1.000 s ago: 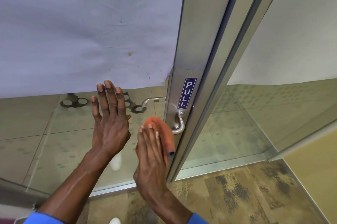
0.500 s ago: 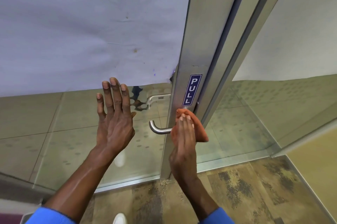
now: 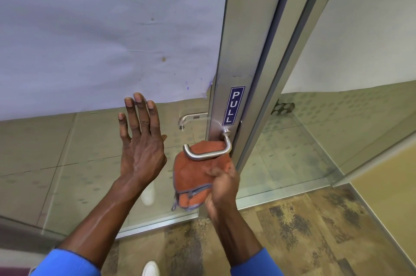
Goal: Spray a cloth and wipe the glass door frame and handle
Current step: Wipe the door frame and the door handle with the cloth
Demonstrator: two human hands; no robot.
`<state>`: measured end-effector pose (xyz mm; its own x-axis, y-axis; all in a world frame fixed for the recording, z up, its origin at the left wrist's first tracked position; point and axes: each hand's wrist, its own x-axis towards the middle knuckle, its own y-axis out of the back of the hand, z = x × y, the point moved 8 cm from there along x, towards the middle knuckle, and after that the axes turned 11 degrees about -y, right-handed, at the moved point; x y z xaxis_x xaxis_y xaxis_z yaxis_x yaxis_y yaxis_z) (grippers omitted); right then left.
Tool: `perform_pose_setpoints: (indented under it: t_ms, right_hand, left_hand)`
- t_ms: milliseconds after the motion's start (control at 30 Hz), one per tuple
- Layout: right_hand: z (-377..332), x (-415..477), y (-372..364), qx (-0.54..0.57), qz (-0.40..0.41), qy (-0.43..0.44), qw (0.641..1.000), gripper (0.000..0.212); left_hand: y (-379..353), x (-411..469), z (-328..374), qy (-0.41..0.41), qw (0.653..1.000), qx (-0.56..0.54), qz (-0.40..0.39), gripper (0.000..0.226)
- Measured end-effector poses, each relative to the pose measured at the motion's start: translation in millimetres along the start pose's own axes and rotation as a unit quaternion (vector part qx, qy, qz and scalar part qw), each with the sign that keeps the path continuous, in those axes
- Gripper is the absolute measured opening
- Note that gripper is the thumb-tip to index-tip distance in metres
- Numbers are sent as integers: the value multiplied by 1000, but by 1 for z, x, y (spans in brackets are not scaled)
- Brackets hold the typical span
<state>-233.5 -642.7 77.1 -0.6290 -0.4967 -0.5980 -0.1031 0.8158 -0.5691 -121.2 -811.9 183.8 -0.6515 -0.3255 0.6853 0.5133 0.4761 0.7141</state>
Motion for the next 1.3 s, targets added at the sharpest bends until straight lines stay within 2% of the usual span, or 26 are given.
perform_pose_setpoints:
  t_ms: [133,233,333,400,467,567,600,667,733,767,833,967,1033,1133,1233,1300]
  right_hand:
    - [37,-11,-12,64,-39,-106,992,50]
    - [37,-12,-6,54,-46,-123,990,51]
    - [23,-13,12,7,-16,-115,993,48]
    - [6,-12,23,13,4,-84,996,50]
    - [-17,-8,33,9,20,-11,1000,56]
    - [-51,-11,32,-129,36,137,982,70]
    - [-60,-15,24,-210,34,204,956,74]
    - [-70,-22,3,-392,19,333,858,76]
    - [-62,-22,-14,-536,-1,388,749,81]
    - [-55,-22,-18,-580,-10,395,712,91]
    - [-45,-27,-21,-610,-20,423,670,102]
    - [-18,-51,-31,-634,-20,505,586,89]
    - [0,-57,-45,-669,-23,505,545,89]
    - [15,-56,-61,-696,-29,504,510,88]
    - [21,-51,-66,-733,-39,514,444,86]
    - [19,-48,-60,-741,-49,514,429,87]
  left_hand:
    - [1,0,-1,-5,1000,5,-1,124]
    - [1,-1,-1,-5,1000,8,-6,126]
    - [1,-1,-2,-4,1000,8,-4,126]
    - [1,-1,-2,-4,1000,7,-4,126]
    - [0,-1,-1,-5,1000,11,-3,125]
    - [0,0,-1,-4,1000,5,-1,125]
    - [0,0,0,-4,1000,3,1,125]
    - [0,0,0,-3,1000,-2,2,126]
    - [-1,-1,-1,-1,1000,-6,1,126]
    - [0,-1,-1,0,1000,-5,3,125]
    - [0,-1,-1,-1,1000,-3,3,124]
    - [-1,-2,0,0,1000,0,0,124]
    - [-2,-1,-1,-2,1000,4,1,125]
    - [-1,-1,-1,0,1000,7,3,126]
    - [-2,-2,-1,2,1000,9,2,126]
    - [-3,-2,-1,0,1000,9,4,125]
